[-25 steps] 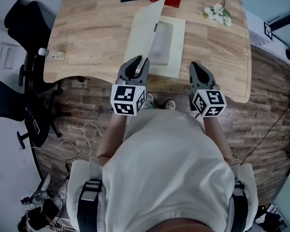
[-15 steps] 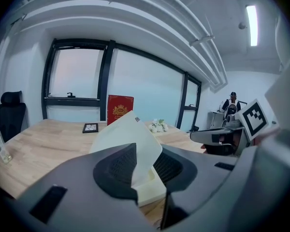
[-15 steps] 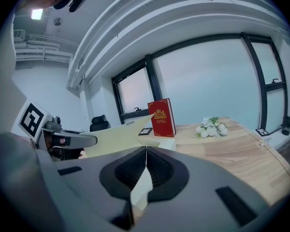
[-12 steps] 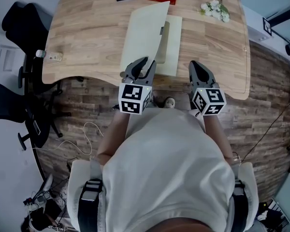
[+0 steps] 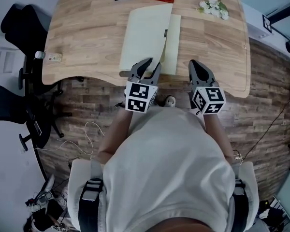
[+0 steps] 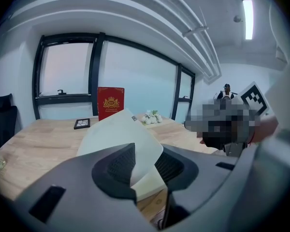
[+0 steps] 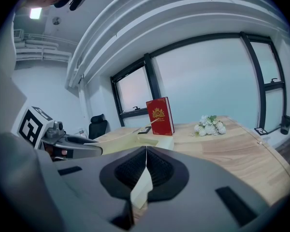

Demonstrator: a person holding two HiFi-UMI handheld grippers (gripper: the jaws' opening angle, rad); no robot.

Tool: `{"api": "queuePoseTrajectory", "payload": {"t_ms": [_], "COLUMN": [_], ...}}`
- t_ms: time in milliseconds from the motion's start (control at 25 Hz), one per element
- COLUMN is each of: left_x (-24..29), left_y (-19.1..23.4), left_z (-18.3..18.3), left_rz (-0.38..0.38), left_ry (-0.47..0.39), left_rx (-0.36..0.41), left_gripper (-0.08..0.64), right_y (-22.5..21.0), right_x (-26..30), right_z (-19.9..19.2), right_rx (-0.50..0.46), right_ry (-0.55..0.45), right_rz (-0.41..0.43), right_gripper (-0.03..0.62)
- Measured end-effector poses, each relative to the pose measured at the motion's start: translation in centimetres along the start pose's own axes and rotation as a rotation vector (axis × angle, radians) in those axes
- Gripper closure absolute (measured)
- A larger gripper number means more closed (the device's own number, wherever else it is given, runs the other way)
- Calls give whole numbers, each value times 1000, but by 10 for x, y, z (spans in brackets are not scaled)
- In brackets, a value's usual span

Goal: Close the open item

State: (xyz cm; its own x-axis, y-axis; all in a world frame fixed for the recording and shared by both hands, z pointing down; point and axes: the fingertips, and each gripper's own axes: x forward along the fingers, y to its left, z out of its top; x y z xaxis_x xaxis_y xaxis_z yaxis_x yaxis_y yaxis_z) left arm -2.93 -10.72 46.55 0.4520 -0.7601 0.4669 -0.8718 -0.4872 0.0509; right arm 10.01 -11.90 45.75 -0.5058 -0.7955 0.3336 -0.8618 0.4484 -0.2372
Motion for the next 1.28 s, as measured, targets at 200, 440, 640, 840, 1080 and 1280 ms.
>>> {"api": "queuePoseTrajectory", "payload": {"t_ms": [200, 440, 640, 840, 1080, 1280], "left_x": [7, 15, 19, 21, 25, 28], "left_y": [-8, -17, -22, -27, -30, -35], "left_z": [-9, -17, -22, -27, -33, -33], "left_rz": [-23, -48, -61, -76, -86, -118], "left_ry": [27, 53, 68, 80, 96, 97], "left_rx": [34, 56, 84, 92, 97, 99], "left_gripper": [431, 413, 397, 379, 370, 348], "right_y": [-1, -5, -8, -10, -14, -16], "right_x": [-1, -4, -6, -9, -11, -13], "right_z": [1, 0, -2, -2, -4, -4], "right_rx": [0, 2, 5, 5, 7, 8], "right_ry": [-4, -3, -1, -2, 2, 3], "right_rz": [-9, -20, -28, -34, -45, -54], "right_gripper": [572, 572, 572, 573, 572, 572]}}
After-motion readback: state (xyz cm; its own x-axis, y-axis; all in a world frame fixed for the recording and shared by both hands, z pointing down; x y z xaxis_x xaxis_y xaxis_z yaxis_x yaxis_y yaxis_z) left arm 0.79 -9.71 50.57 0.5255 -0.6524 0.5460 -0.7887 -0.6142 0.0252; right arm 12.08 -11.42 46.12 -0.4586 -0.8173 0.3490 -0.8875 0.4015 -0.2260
